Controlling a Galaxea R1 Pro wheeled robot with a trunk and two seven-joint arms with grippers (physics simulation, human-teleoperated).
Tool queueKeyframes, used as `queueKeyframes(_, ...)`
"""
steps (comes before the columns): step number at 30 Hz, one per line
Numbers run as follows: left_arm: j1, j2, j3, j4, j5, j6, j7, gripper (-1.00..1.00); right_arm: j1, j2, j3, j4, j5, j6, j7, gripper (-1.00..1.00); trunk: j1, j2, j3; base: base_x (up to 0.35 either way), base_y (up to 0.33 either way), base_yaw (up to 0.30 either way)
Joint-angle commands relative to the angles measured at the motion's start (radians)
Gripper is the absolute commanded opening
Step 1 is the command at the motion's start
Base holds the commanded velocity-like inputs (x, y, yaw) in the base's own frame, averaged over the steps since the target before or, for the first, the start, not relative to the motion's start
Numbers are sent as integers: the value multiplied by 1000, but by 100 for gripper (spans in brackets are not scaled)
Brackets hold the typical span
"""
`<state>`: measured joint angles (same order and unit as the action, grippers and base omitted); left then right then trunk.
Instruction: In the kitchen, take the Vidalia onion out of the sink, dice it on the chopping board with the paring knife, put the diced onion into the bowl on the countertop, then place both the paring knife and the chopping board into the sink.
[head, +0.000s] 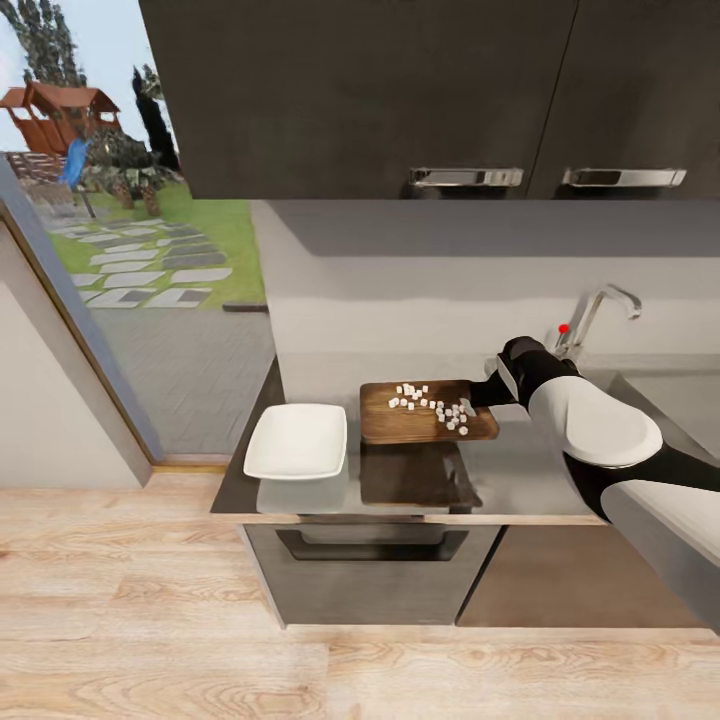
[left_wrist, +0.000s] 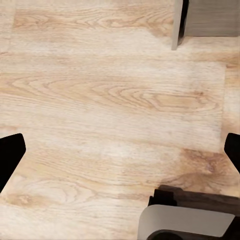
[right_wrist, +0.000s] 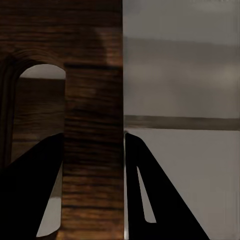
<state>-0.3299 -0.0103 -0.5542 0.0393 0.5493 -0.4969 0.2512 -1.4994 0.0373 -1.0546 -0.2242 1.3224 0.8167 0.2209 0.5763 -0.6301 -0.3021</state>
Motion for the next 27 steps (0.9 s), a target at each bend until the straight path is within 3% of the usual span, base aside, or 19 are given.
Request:
queueKeyframes(1,-1,-1,-9,4,3,-5,3,100,-1,1,-5,-3,9,2,9,-100,-4,6,2,0,0,0)
queueKeyframes(27,-1,-1,-9,4,3,-5,3,100,-1,4,-4,-3,9,2,8,-100,-103,188,83,0,0,0)
